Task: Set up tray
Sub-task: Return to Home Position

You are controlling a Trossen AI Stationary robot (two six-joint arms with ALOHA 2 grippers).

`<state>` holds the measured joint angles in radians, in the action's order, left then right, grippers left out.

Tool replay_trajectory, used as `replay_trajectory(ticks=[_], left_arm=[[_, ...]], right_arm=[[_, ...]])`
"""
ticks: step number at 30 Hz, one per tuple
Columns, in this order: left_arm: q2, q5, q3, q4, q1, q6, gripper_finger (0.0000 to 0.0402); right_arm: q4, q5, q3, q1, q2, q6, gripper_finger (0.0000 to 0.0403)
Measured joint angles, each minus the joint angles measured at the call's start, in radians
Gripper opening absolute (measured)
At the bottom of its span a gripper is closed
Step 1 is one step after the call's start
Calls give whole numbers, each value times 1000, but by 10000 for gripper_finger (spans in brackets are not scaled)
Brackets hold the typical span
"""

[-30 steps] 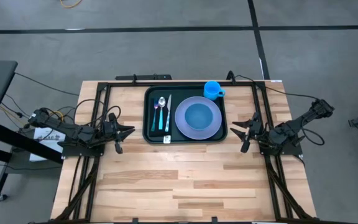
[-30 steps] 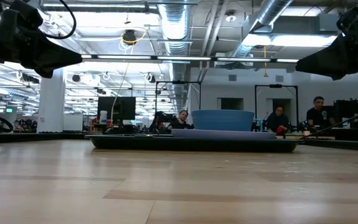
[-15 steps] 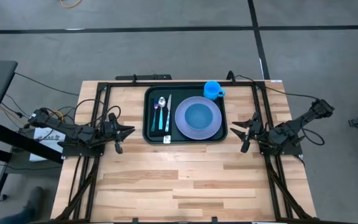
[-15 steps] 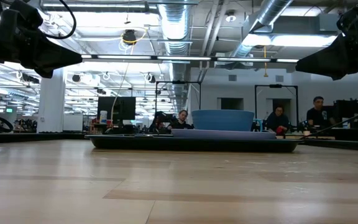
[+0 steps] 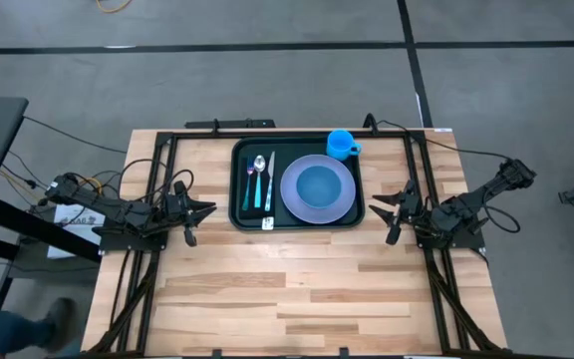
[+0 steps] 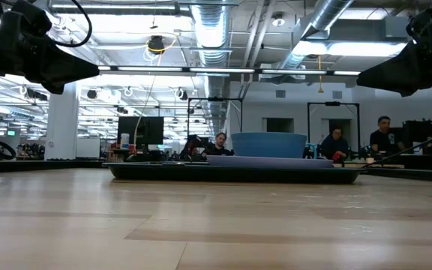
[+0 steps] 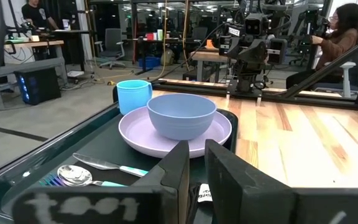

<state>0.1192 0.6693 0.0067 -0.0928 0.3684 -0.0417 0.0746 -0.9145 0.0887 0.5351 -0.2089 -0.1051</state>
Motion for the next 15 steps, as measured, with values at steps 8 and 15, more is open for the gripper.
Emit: replay_trajectory(ticks=[8, 15], left_arm=[[0, 0, 0, 0, 0, 0, 41], [0, 0, 0, 0, 0, -1, 41]], right_arm=[[0, 0, 0, 0, 0, 0, 138], [0, 0, 0, 0, 0, 0, 137]])
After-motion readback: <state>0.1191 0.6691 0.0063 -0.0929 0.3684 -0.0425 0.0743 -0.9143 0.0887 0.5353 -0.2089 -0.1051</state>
